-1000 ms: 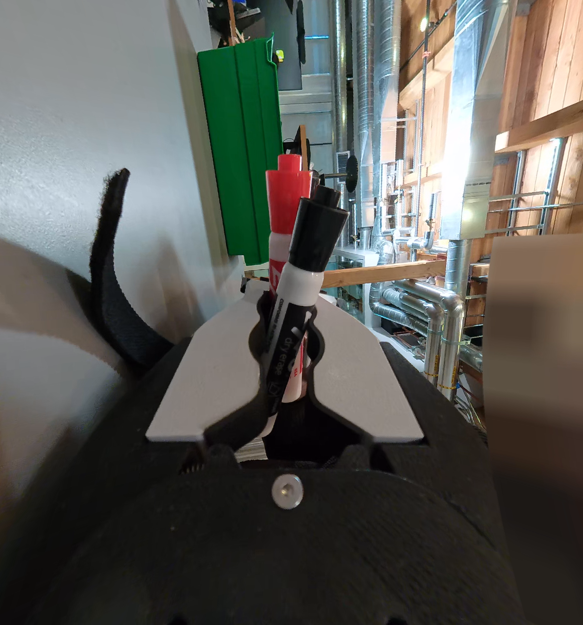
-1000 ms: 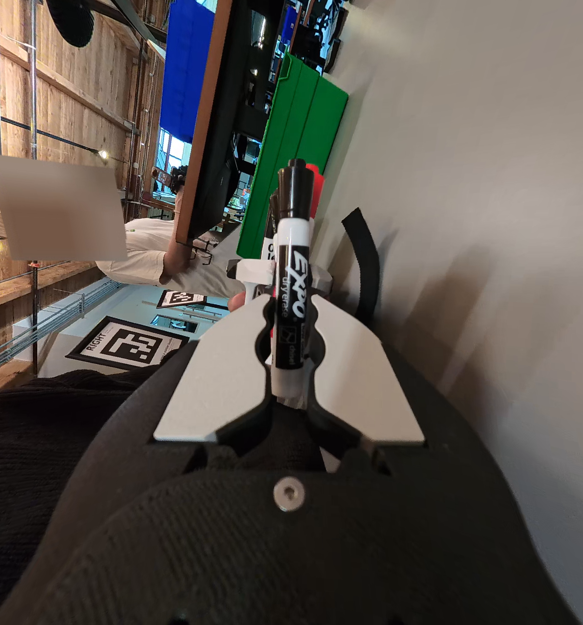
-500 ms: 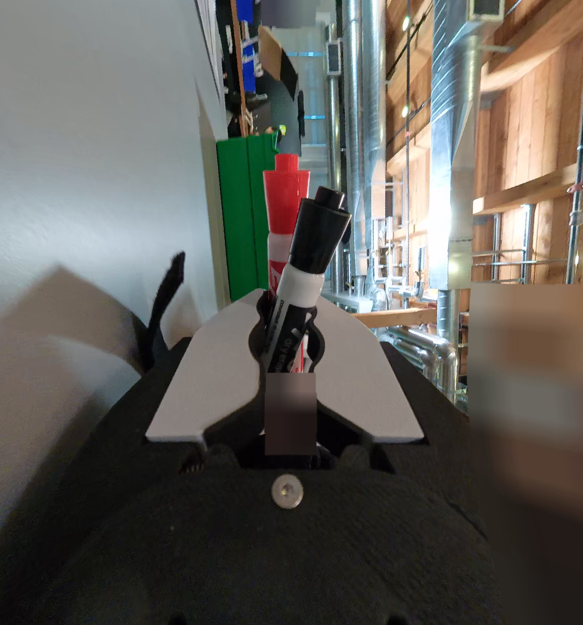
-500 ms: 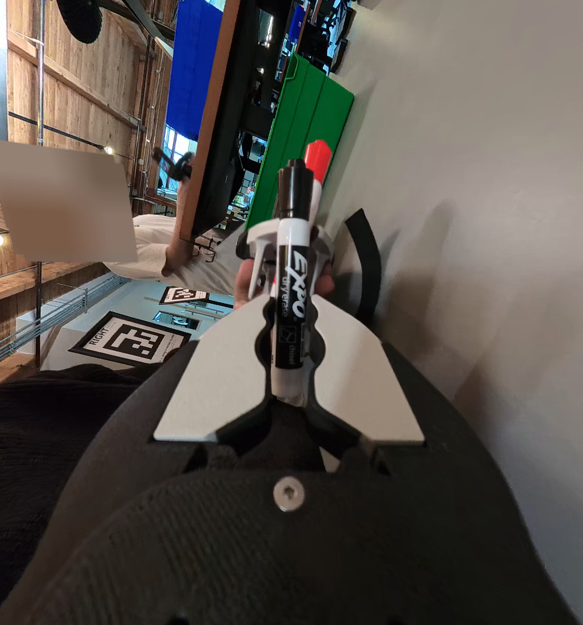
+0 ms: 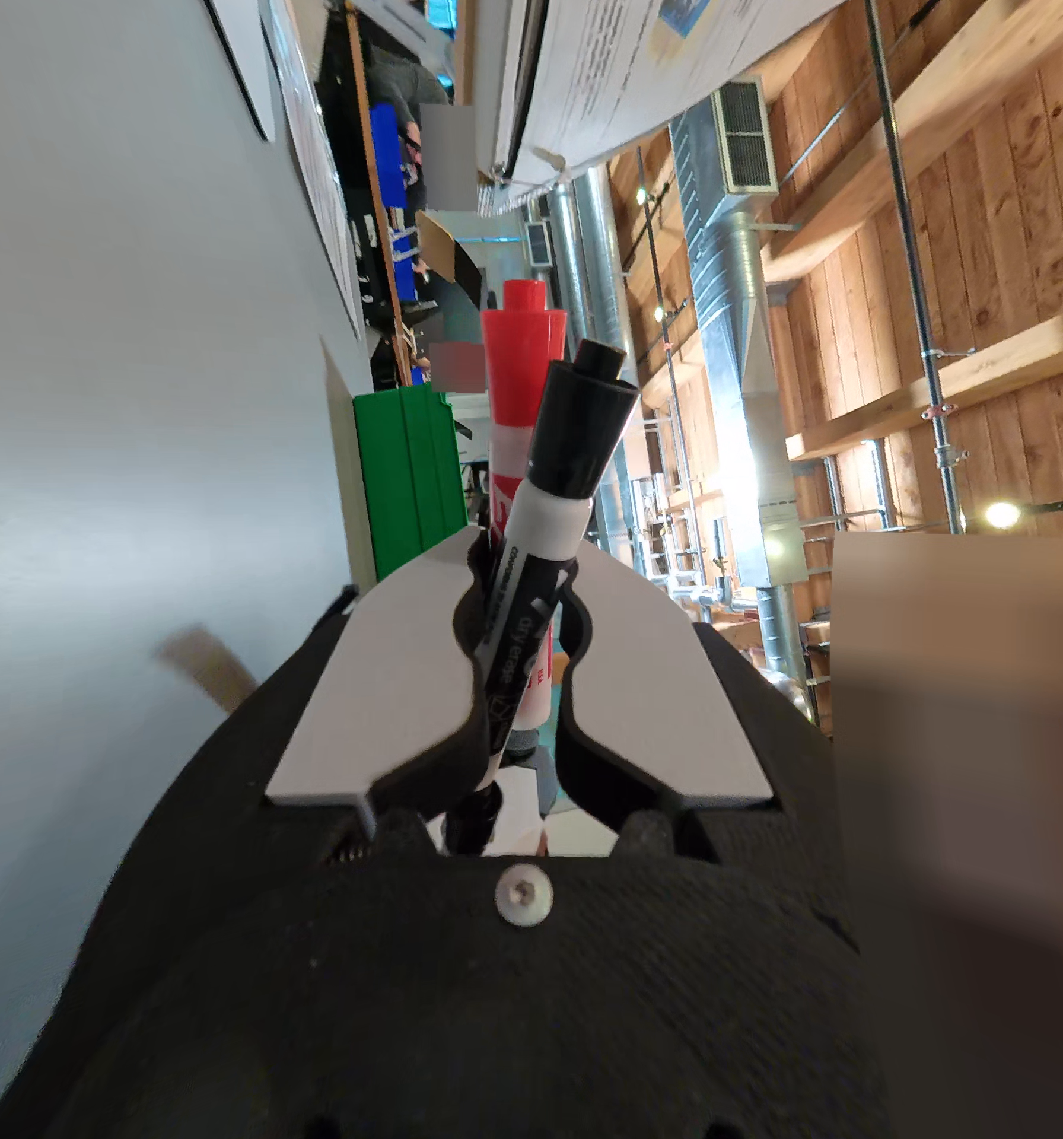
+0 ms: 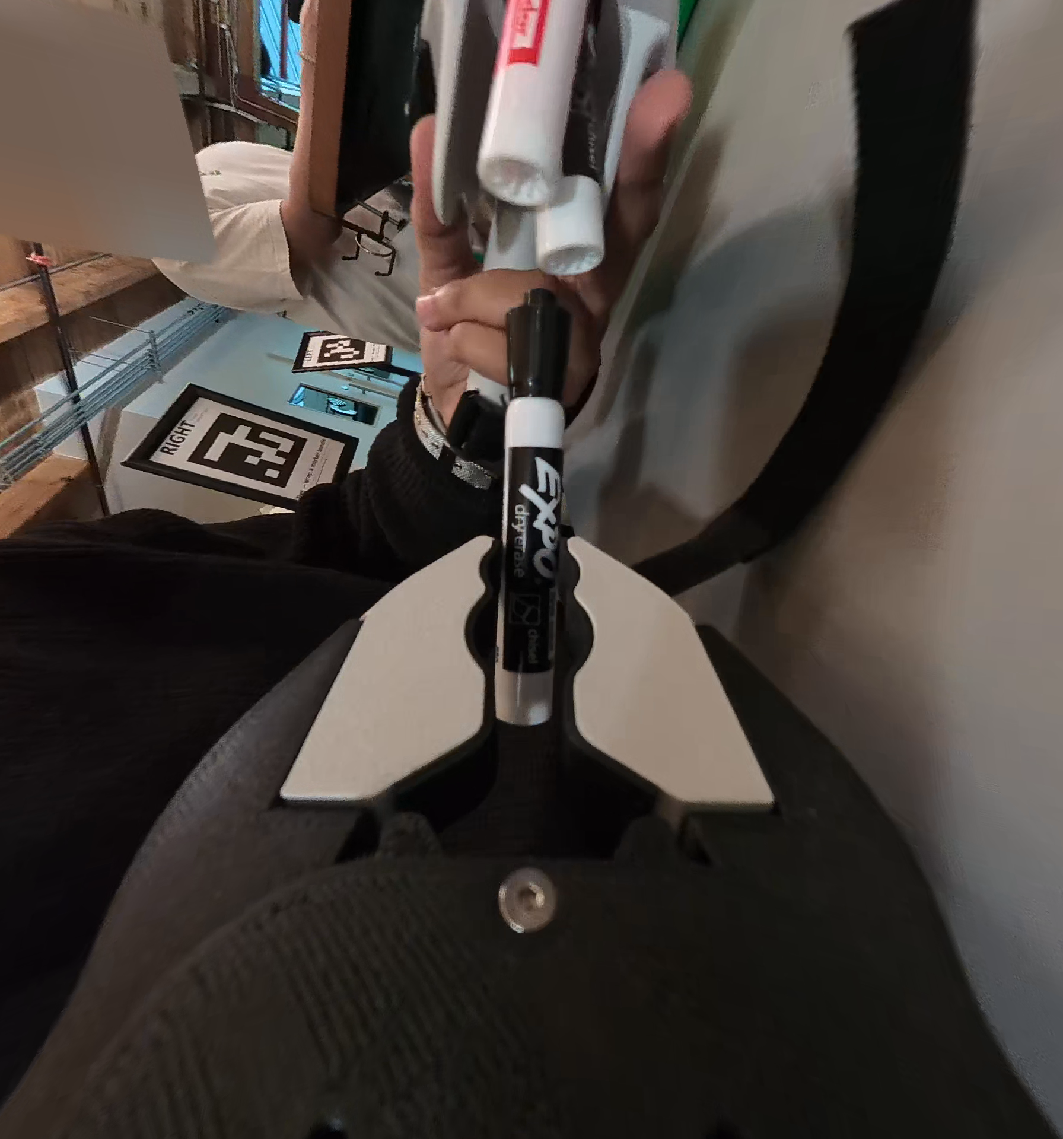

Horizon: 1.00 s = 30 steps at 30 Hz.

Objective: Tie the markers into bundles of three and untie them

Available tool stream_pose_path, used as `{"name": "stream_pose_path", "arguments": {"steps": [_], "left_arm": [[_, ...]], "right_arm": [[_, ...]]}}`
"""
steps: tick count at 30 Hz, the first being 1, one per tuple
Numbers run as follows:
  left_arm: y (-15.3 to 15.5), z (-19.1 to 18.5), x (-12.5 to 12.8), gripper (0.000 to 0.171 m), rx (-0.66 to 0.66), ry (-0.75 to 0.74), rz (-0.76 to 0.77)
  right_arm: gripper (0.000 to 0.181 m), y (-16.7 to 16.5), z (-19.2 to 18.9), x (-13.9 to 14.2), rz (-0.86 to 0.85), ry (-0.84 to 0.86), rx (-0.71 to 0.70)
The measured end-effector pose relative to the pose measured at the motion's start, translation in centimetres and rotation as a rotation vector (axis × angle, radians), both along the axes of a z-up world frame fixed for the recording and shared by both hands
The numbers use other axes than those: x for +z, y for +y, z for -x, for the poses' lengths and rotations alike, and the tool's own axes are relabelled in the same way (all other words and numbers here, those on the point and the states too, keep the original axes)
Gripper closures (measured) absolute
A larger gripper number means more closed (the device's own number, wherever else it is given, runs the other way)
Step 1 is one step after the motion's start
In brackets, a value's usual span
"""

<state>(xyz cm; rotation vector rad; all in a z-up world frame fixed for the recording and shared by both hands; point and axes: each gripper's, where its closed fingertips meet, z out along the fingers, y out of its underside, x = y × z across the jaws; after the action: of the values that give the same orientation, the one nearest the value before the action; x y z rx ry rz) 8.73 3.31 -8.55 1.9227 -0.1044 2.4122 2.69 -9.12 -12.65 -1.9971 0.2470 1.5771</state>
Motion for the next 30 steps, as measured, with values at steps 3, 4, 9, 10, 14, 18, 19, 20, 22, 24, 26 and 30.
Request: {"name": "stream_pose_path", "arguments": {"steps": [3,4,9,10,14,18,19,20,22,24,26,30], "left_arm": [[-0.8,-0.2,0.2,0.151,-0.028,-0.012,0.003],[-0.9,-0.2,0.3,0.151,-0.031,-0.013,0.003],[-0.8,-0.2,0.2,0.151,-0.026,-0.009,0.004],[-0.8,-0.2,0.2,0.151,-0.026,-0.009,0.002],[-1.1,-0.3,0.2,0.151,-0.035,-0.008,-0.007],[-1.4,-0.4,0.1,0.151,-0.04,-0.004,-0.01],[-1.3,-0.4,0.1,0.151,-0.039,-0.002,-0.015],[-1.3,-0.4,0.2,0.151,-0.038,0.0,-0.019],[-1.2,-0.4,0.2,0.151,-0.033,0.001,-0.025],[-1.1,-0.4,0.1,0.151,-0.028,0.009,-0.031],[-0.9,-0.3,-0.1,0.151,-0.02,0.021,-0.03],[-0.6,-0.3,-0.4,0.152,-0.012,0.041,-0.044]], "right_arm": [[0.164,0.1,0.1,-0.5,0.007,-0.034,-0.002],[0.164,0.1,0.1,-0.4,0.002,-0.034,-0.005],[0.164,0.2,-0.1,0.0,-0.016,-0.018,-0.018],[0.164,0.3,-0.1,0.0,-0.017,-0.017,-0.021],[0.164,0.4,-0.3,0.2,-0.024,-0.005,-0.037],[0.164,0.4,-0.3,0.1,-0.017,-0.002,-0.036],[0.164,0.4,-0.3,0.2,-0.017,0.002,-0.035],[0.164,0.4,-0.3,0.2,-0.017,0.004,-0.036],[0.164,0.4,-0.3,0.2,-0.018,0.006,-0.039],[0.164,0.4,-0.4,0.2,-0.016,0.007,-0.04],[0.164,0.3,-0.4,0.2,-0.014,0.013,-0.036],[0.164,0.3,-0.5,0.3,-0.019,0.015,-0.034]]}}
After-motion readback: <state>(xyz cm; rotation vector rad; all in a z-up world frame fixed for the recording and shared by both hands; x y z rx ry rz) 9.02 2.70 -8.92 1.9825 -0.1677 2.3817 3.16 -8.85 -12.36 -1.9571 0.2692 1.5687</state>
